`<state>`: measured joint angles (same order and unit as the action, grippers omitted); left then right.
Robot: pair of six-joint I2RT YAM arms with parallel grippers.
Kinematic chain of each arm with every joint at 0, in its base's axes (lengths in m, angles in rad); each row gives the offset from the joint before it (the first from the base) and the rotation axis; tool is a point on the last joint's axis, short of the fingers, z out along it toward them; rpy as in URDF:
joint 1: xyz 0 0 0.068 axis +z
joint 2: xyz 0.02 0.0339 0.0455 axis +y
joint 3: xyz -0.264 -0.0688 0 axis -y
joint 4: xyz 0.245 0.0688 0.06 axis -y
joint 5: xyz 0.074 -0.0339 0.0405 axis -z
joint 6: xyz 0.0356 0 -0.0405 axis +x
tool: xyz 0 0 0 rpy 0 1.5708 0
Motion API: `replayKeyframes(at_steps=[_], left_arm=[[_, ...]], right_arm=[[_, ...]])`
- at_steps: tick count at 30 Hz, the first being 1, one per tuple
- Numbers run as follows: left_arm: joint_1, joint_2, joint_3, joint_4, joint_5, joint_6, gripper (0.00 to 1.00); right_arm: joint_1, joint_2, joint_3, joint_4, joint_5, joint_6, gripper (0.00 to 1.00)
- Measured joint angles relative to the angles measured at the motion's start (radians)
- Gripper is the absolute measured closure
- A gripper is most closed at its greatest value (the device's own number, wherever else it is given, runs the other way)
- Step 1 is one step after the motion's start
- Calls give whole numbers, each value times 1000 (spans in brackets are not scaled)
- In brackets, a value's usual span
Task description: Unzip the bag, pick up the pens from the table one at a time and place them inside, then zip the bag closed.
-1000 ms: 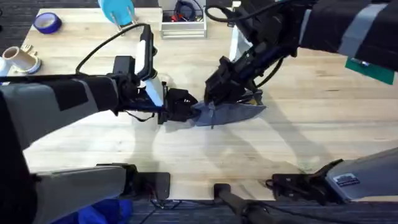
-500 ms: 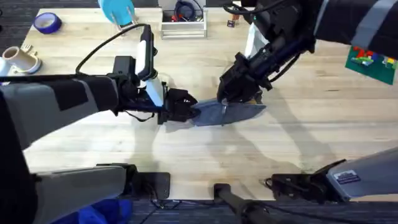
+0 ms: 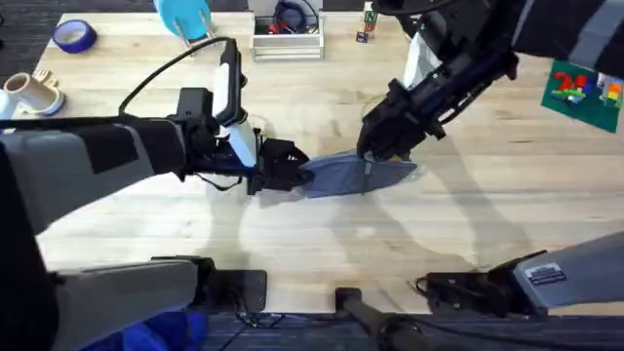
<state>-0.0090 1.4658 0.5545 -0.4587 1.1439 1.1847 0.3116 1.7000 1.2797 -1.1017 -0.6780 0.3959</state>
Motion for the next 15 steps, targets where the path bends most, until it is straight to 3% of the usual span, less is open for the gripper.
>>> replayKeyframes(at_steps=[15], left_arm=[[0, 0, 0, 1, 0, 0, 958]], right_arm=[[-99, 0, 0, -67, 3, -94, 968]])
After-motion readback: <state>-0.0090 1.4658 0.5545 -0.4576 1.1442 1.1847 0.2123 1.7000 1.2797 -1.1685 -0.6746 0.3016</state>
